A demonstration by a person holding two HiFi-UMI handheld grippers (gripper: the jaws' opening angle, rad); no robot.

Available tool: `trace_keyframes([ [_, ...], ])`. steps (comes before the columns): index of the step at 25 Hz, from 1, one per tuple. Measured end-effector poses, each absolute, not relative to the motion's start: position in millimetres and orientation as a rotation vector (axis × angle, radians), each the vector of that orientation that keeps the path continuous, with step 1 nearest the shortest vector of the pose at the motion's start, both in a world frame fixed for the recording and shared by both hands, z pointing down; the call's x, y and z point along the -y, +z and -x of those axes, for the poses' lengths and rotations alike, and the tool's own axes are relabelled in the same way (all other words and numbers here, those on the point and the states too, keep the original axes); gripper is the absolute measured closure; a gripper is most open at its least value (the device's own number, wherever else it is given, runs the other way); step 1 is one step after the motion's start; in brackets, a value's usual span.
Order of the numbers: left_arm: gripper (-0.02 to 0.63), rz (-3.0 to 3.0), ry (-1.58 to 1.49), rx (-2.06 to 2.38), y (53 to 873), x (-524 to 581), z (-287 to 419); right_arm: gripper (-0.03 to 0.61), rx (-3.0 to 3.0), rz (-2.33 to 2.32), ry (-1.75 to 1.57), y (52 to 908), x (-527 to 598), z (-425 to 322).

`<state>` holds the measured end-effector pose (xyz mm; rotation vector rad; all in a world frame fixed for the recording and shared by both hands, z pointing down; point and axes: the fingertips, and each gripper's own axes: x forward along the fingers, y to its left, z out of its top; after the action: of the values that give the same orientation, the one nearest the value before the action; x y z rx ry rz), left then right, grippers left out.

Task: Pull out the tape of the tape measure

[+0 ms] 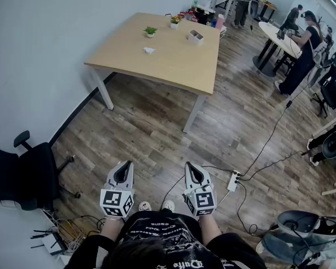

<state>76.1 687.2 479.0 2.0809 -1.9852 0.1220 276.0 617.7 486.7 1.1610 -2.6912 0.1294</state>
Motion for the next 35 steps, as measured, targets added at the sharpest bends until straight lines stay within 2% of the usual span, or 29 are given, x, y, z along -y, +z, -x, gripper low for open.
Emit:
trace_keyframes([
  [22, 0.597, -2.099, 0.061, 1.940, 483.5, -695.7, -52.9, 0.565, 2.707, -1.168, 0.159, 481.3, -614.5, -249.4],
  [23, 0.595, -2.100, 0.047, 1.934, 483.2, -696.1, -53.4, 0.487, 2.707, -1.157, 0.169, 483.0, -614.8, -249.5],
  [24, 0.589, -2.105, 0.034, 1.922, 482.9, -695.7, -55.0, 0.444, 2.710, -1.148, 0.182, 484.4, -615.1, -250.1],
  [25, 0.520, -2.110, 0.025, 1.906, 483.1, -694.5, -57.4, 0.410, 2.716, -1.144, 0.195, 485.0, -615.0, -251.1],
  [26, 0.405, -2.114, 0.020, 1.891, 483.7, -692.8, -59.5, 0.336, 2.723, -1.141, 0.206, 485.2, -614.8, -251.8],
  [27, 0.340, -2.114, 0.017, 1.885, 484.1, -690.9, -60.5, 0.268, 2.729, -1.140, 0.213, 485.2, -614.6, -252.1],
  [28, 0.314, -2.109, 0.014, 1.891, 484.2, -689.1, -59.9, 0.245, 2.732, -1.142, 0.215, 485.2, -614.5, -252.1],
  [30, 0.226, -2.090, 0.007, 1.913, 483.6, -686.1, -57.4, 0.245, 2.731, -1.152, 0.204, 484.3, -614.2, -252.8],
  [32, 0.179, -2.084, 0.005, 1.914, 482.7, -683.4, -59.5, 0.176, 2.729, -1.152, 0.199, 483.1, -613.7, -255.1],
  [35, 0.179, -2.103, 0.007, 1.879, 482.0, -679.3, -70.6, 0.176, 2.727, -1.151, 0.204, 480.8, -612.2, -261.2],
])
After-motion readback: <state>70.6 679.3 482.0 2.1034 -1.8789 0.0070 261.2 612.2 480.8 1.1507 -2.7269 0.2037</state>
